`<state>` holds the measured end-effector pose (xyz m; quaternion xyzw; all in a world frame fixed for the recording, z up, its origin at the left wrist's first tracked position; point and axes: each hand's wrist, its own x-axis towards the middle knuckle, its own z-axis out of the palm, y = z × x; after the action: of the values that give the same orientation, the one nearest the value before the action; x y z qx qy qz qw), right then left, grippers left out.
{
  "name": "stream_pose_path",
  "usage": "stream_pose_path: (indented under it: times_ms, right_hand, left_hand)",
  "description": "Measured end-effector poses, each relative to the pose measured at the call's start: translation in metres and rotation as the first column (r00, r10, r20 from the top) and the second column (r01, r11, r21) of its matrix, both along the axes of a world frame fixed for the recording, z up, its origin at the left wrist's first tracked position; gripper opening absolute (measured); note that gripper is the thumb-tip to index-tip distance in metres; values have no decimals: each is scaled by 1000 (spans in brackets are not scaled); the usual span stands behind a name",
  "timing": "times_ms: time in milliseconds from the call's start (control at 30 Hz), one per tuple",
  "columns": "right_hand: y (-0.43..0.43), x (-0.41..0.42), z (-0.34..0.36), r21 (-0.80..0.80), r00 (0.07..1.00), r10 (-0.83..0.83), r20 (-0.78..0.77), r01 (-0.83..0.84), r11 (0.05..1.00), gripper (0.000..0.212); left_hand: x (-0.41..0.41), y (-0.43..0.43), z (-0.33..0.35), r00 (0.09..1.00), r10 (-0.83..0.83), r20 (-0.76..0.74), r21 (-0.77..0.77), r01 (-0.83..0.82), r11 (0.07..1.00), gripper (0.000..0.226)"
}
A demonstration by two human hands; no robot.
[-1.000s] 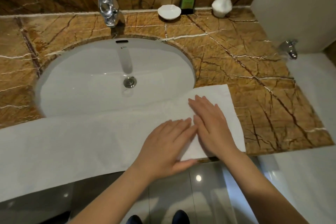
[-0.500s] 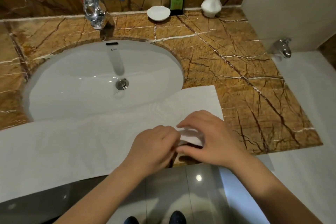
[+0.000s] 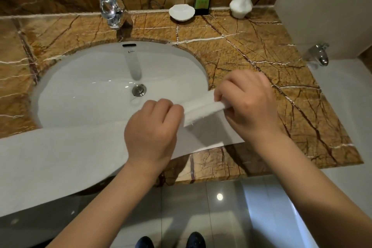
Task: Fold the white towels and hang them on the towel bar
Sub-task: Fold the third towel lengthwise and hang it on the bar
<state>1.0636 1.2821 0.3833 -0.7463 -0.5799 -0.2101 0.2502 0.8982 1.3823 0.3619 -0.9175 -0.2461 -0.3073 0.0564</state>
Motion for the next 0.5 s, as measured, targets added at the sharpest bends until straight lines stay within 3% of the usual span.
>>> stream_pose_path:
  times_ms: [67, 133, 200, 300, 400, 500]
  right_hand:
    - [6, 3, -5, -151, 997, -56, -46, 48, 987, 24]
    - [7, 8, -16, -399, 989, -93, -118, 39, 916, 31]
    - [4, 12, -28, -518, 990, -81, -118, 9, 855, 32]
    - [-8, 17, -40, -575, 986, -97, -137, 0, 818, 35]
    - [-22, 22, -49, -559, 978, -138, -157, 27, 829, 34]
    - [-29, 24, -52, -519, 975, -84, -203, -34, 854, 30]
  left_hand:
    - [5, 4, -6, 1000, 10, -18, 46, -9, 999, 27]
    - [9, 0, -21, 992, -36, -122, 29, 40, 999, 26]
    - [10, -6, -37, 963, -137, -231, -1, 141, 990, 26]
    - [7, -7, -52, 914, -260, -312, -106, 238, 965, 26]
    - [5, -4, -53, 910, -264, -320, -207, 205, 957, 25]
    - [8, -11, -46, 923, -287, -255, -167, 250, 954, 26]
